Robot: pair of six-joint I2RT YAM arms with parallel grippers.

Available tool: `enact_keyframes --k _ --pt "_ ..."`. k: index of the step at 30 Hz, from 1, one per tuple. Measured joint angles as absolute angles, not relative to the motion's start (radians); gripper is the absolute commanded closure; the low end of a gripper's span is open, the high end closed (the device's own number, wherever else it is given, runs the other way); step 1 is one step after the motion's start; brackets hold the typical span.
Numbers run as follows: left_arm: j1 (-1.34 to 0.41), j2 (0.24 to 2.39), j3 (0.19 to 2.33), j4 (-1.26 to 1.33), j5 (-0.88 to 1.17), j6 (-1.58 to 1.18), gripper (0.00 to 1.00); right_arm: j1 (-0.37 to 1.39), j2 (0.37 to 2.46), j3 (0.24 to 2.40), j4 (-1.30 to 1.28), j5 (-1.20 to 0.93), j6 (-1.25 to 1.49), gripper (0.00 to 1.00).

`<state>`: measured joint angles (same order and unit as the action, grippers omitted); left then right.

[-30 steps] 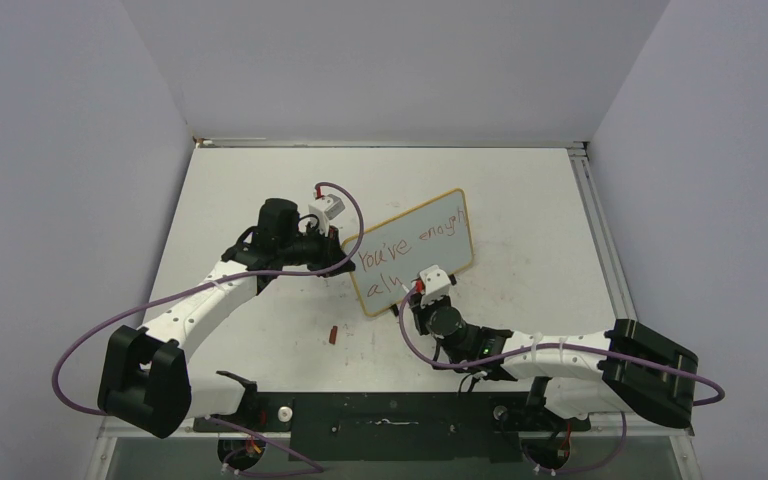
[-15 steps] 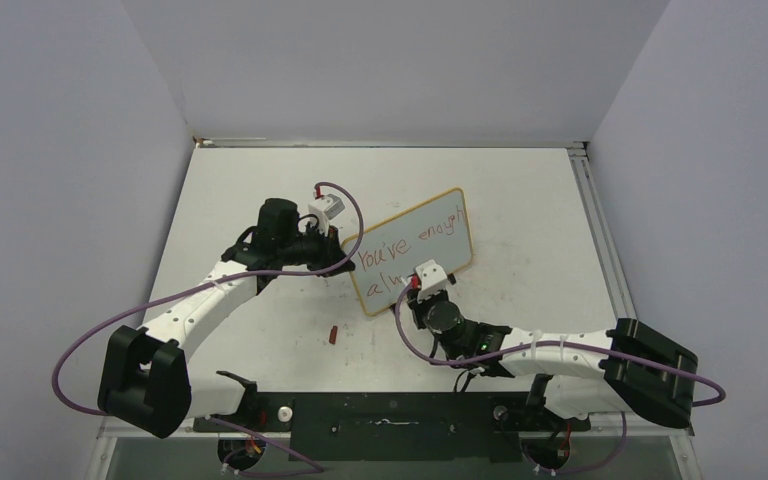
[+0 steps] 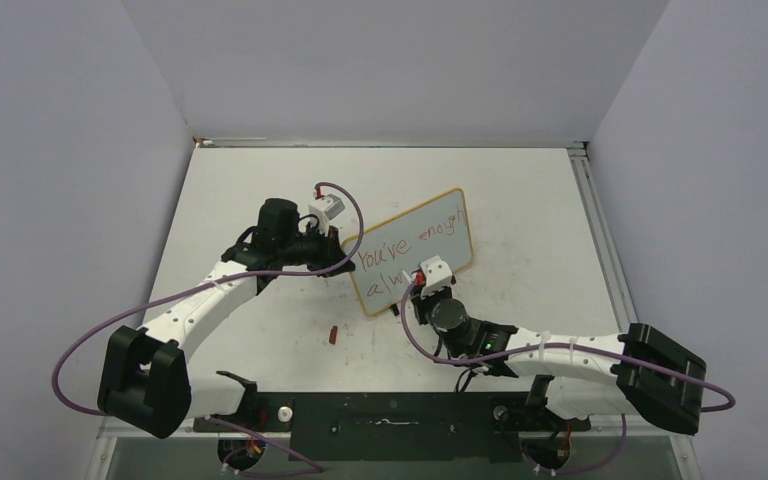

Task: Write a sentence on the whiteboard

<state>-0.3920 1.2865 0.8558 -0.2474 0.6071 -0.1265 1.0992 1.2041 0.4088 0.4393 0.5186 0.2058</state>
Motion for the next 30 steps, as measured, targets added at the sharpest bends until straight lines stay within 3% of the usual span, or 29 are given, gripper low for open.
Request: enact_keyframes --k 7,30 --pt "-0.392 1.287 0.856 -0.247 0.607 -0.126 1.0 1.093 1.134 0.401 0.435 0.536 0.216 0.95" --pt "-0.392 1.287 0.856 -0.247 0.606 -0.127 1.0 1.034 1.206 0.377 0.459 0.508 0.189 0.95"
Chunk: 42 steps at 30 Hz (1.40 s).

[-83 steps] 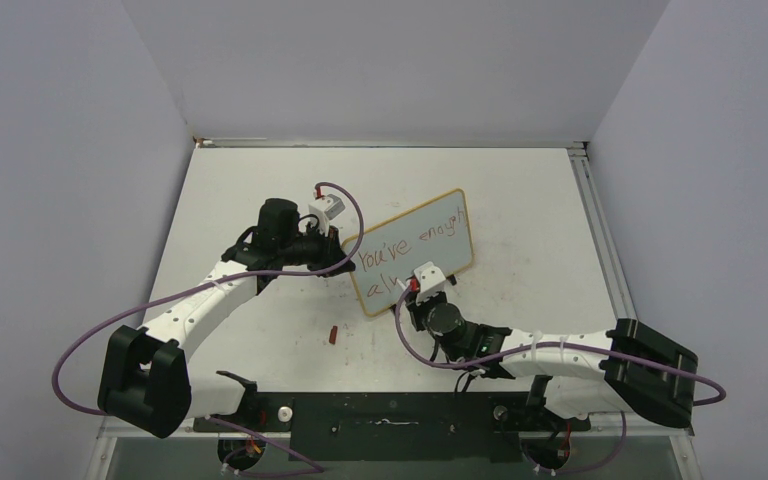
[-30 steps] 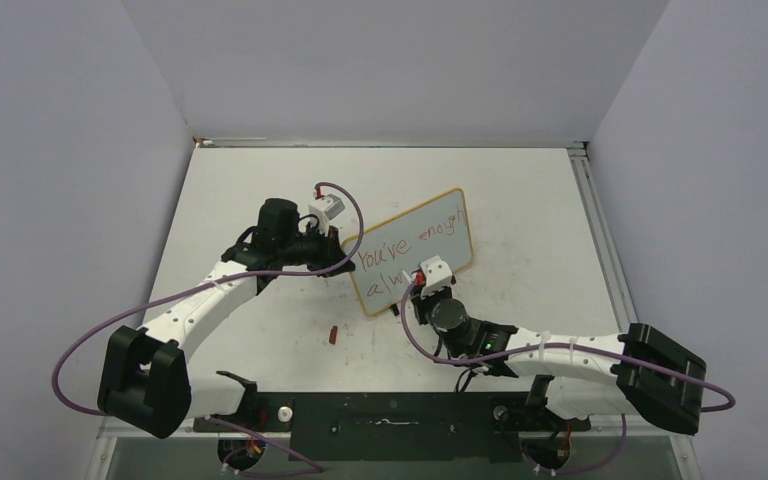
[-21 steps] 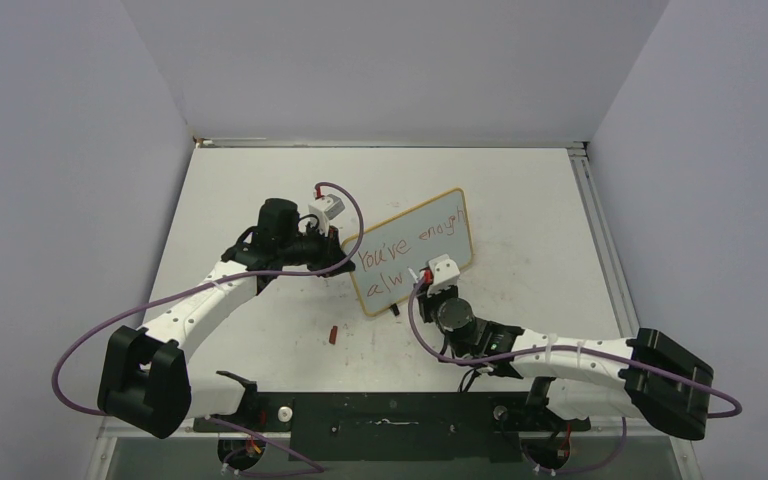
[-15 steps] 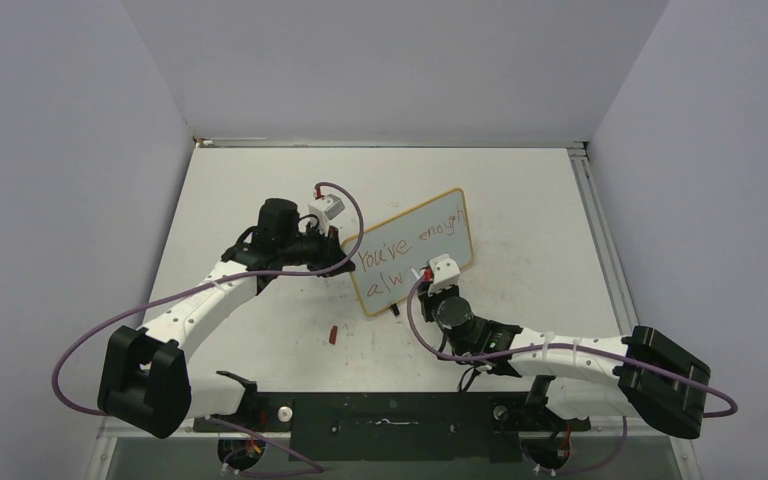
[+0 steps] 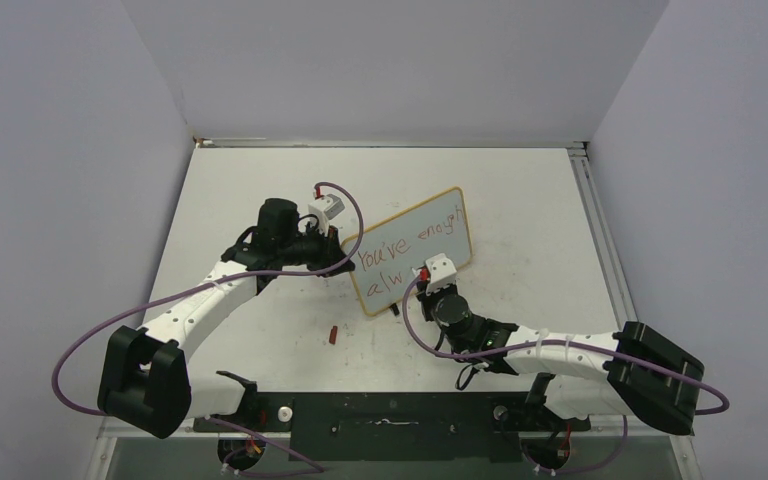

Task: Write a sentence on the whiteboard

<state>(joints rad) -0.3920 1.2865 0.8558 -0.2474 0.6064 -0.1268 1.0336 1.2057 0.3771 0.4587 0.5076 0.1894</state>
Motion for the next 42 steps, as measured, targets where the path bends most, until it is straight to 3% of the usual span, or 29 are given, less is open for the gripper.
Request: enact_keyframes --k 42 --pt "-0.392 1.287 0.856 -0.247 0.606 -0.127 1.0 1.065 1.231 0.374 0.451 0.53 0.189 0.95"
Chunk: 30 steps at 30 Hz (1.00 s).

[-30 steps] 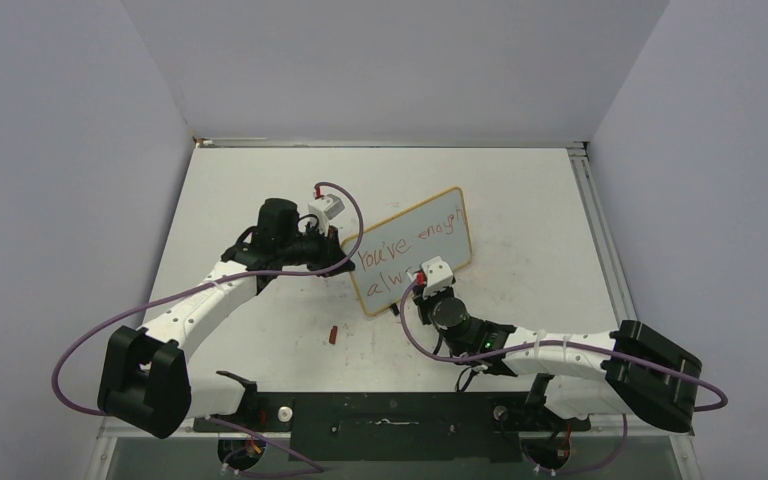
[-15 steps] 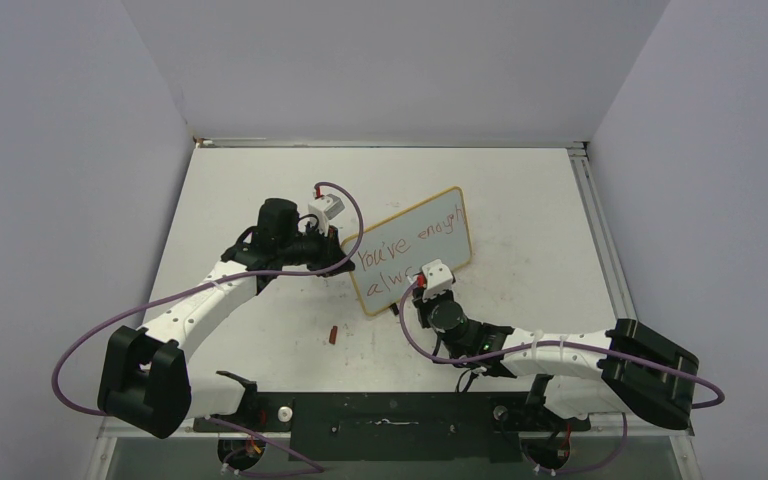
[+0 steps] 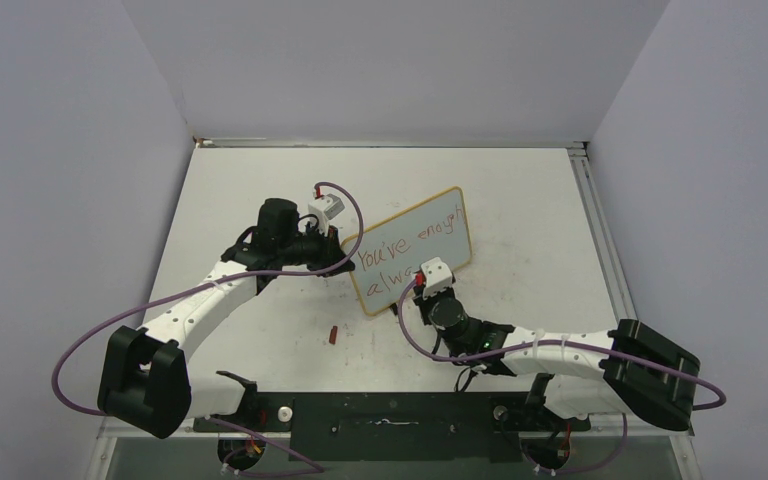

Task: Write a sentence on the whiteboard

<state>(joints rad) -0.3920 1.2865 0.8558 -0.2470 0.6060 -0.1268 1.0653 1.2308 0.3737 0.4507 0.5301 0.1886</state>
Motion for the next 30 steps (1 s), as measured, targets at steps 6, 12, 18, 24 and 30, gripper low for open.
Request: enact_keyframes --k 6,12,18,24,30 --pt "-0.392 1.287 0.856 -0.247 0.606 -0.126 1.0 1.059 1.217 0.399 0.45 0.536 0.162 0.95" --pt "-0.392 1.287 0.856 -0.247 0.606 -0.126 1.0 1.055 1.216 0.402 0.455 0.535 0.162 0.95" --pt "-0.392 1.287 0.856 -0.247 0.606 -0.127 1.0 1.054 1.221 0.395 0.459 0.535 0.185 0.95" --pt "-0.392 1.287 0.856 -0.247 0.606 -0.127 1.0 1.054 1.224 0.365 0.461 0.536 0.22 0.95" --pt "-0.392 1.287 0.856 -0.247 0.606 -0.127 1.0 1.054 1.231 0.358 0.463 0.539 0.227 0.95"
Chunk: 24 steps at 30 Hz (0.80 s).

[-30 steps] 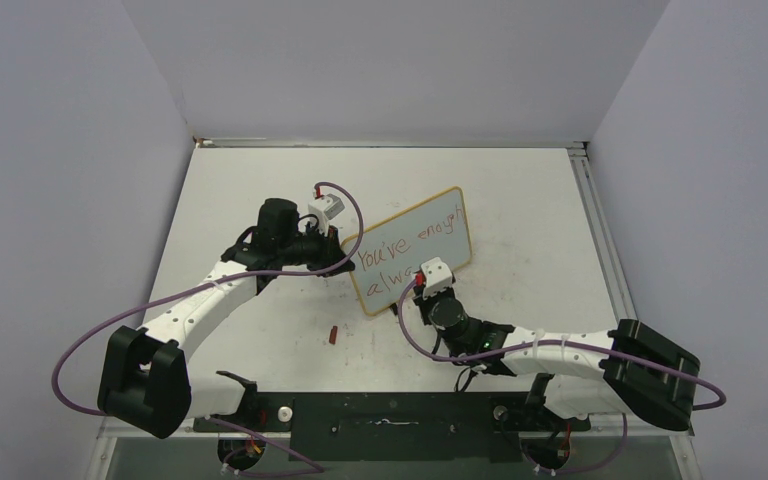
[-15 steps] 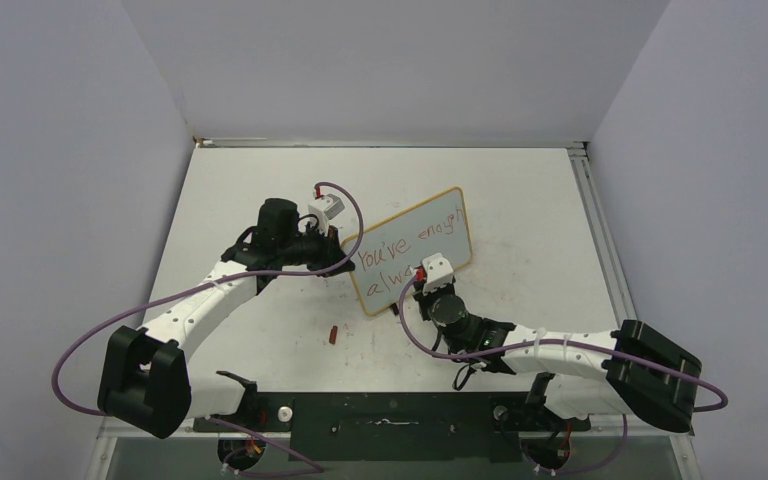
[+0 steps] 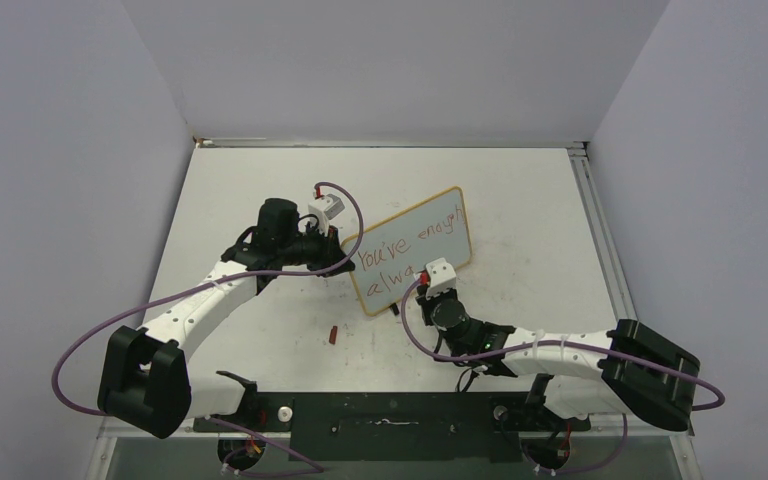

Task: Write a sentence on the whiteboard

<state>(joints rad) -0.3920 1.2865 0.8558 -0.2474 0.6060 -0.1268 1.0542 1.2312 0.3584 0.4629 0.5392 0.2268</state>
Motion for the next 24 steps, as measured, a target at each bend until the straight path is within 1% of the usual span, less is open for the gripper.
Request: enact_keyframes --k 4,11,24 --pt "-0.392 1.287 0.856 -0.247 0.606 -0.127 1.0 1.054 1.222 0.357 0.459 0.548 0.227 0.95" --pt "-0.392 1.287 0.856 -0.247 0.606 -0.127 1.0 1.054 1.127 0.349 0.458 0.566 0.213 0.95" --pt "-0.392 1.287 0.856 -0.247 0.606 -0.127 1.0 1.023 1.193 0.352 0.503 0.544 0.153 0.95"
